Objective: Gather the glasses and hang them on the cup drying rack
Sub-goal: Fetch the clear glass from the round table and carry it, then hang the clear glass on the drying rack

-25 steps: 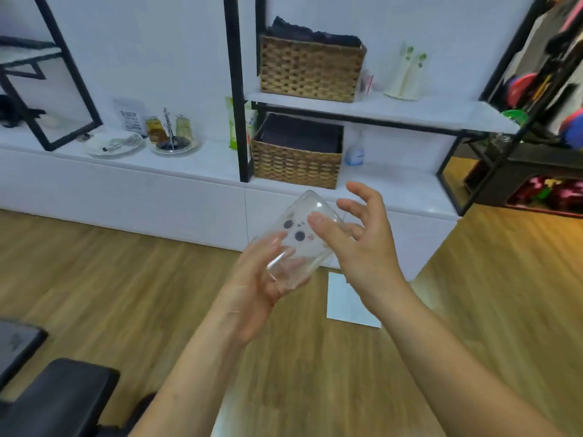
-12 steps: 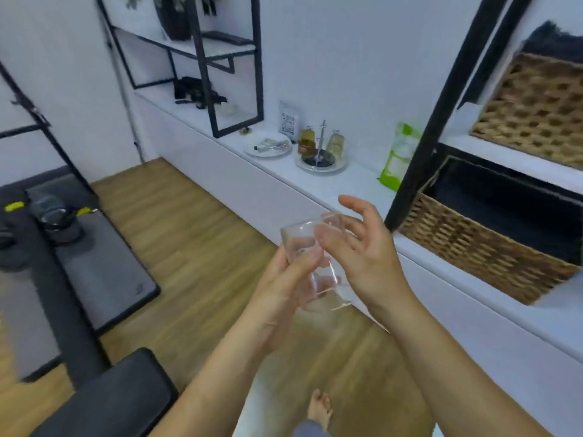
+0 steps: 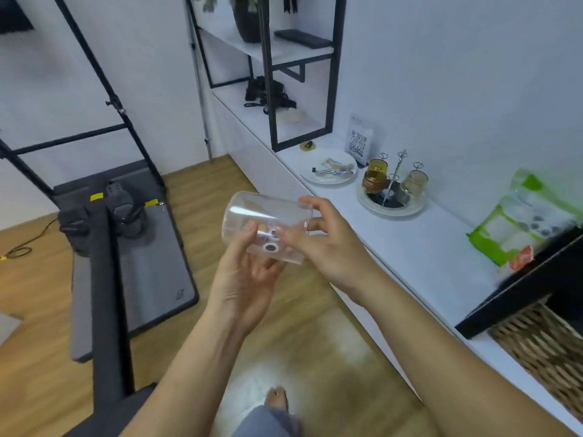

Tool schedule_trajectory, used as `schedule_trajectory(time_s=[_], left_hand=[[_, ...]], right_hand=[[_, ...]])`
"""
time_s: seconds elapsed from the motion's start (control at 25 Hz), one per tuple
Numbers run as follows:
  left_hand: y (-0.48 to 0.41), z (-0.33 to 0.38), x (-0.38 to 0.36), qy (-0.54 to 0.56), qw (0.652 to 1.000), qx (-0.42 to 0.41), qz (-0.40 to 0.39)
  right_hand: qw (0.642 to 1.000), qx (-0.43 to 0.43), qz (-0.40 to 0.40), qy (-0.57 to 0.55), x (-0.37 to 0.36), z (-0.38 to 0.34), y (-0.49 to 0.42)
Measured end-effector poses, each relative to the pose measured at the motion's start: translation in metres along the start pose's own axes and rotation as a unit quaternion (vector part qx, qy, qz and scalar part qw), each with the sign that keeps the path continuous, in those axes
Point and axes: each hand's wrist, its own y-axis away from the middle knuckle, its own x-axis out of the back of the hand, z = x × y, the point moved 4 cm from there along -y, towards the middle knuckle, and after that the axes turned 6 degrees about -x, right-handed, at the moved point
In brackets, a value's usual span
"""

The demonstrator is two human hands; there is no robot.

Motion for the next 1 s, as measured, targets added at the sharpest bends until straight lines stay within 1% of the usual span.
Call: schedule_trajectory(time_s=[0.08,0.16,0.2,0.32,0.4,0.52,0.56,0.6,0.68,0.72,0.8,0.84,0.92,0.96,1.0], left_hand=[[-0.051,-0.007,-0.007,0.012,0.999,0.003,-0.036],[-0.108,-0.014,-0.012,-0.001,0.998,0.018,-0.052],[-0.134,-0.017,-0.015,-0.016,0.997,0.037,-0.064],[-0.209,-0.026,-0.023,-0.025,0.985,0.11,-0.132],[-0.254,-0.028,-0.023,-0.059,0.976,0.146,-0.147],[-0.313,-0.028,-0.028,-0.131,0.958,0.169,-0.191],[-0.328,-0.028,-0.032,-0.155,0.953,0.172,-0.196],[-0.344,-0.03,-0.033,-0.182,0.948,0.175,-0.194],[-0.374,-0.035,-0.038,-0.222,0.941,0.171,-0.189],[-0.386,-0.039,-0.04,-0.236,0.937,0.172,-0.192],[-0.408,-0.047,-0.043,-0.262,0.927,0.182,-0.196],[-0.419,-0.05,-0.044,-0.275,0.923,0.184,-0.197],[-0.44,-0.053,-0.045,-0.308,0.913,0.185,-0.195],[-0.451,-0.056,-0.046,-0.334,0.905,0.178,-0.196],[-0.463,-0.058,-0.048,-0.356,0.898,0.166,-0.2]], right_hand=[[0.999,0.007,0.043,0.003,0.025,-0.001,-0.033],[0.995,0.014,0.094,0.002,0.051,-0.001,-0.065],[0.994,0.017,0.111,-0.002,0.062,-0.002,-0.081],[0.987,-0.003,0.158,-0.027,0.088,-0.009,-0.138],[0.978,-0.024,0.204,-0.035,0.099,-0.015,-0.178],[0.958,-0.048,0.281,-0.037,0.116,-0.014,-0.226],[0.955,-0.049,0.292,-0.014,0.119,-0.012,-0.236],[0.951,-0.05,0.302,0.035,0.121,-0.012,-0.244],[0.928,0.001,0.322,0.189,0.125,-0.016,-0.257],[0.915,0.036,0.31,0.257,0.125,-0.017,-0.264],[0.888,0.076,0.253,0.375,0.123,-0.013,-0.283],[0.864,0.086,0.234,0.437,0.122,-0.009,-0.294],[0.806,0.096,0.224,0.54,0.13,-0.004,-0.318],[0.795,0.101,0.215,0.558,0.135,-0.001,-0.335],[0.806,0.103,0.201,0.547,0.139,0.002,-0.353]])
